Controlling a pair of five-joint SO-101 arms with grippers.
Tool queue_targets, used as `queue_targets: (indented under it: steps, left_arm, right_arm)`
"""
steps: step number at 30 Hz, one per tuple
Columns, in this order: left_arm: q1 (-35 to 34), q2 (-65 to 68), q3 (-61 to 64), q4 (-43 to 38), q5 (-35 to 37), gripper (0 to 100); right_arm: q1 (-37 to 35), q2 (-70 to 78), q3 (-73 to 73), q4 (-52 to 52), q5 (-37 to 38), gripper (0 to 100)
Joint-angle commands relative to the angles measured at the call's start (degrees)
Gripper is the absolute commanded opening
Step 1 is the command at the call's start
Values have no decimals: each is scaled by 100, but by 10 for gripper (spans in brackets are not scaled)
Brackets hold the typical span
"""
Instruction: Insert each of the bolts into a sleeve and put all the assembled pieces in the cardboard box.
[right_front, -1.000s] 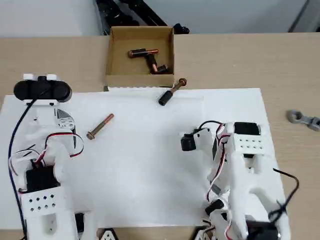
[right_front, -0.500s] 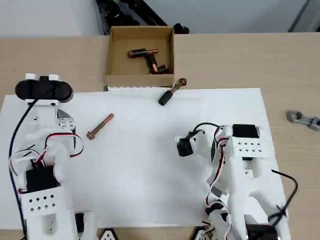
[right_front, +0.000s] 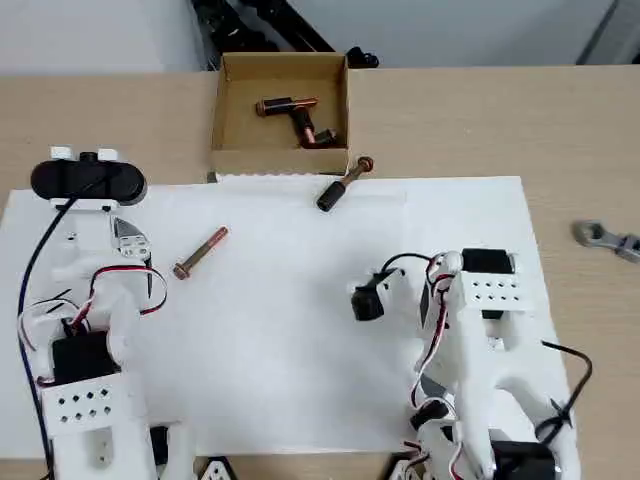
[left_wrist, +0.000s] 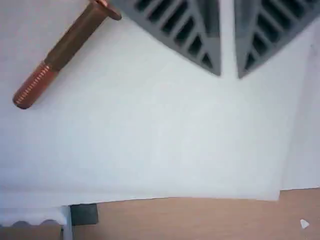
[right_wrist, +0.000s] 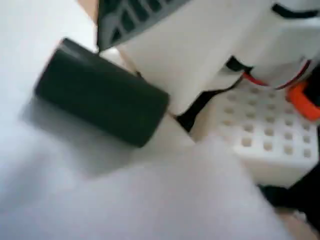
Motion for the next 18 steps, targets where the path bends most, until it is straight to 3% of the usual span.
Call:
queue_targets:
  steps: [1, 18]
  left_arm:
    - [26, 18, -295, -18, -35, 6]
    - [26, 18, -295, 18, -35, 6]
  right_arm:
    - [-31, 75, -9, 66, 114, 356]
    - [-48, 1103, -484, 110, -193, 351]
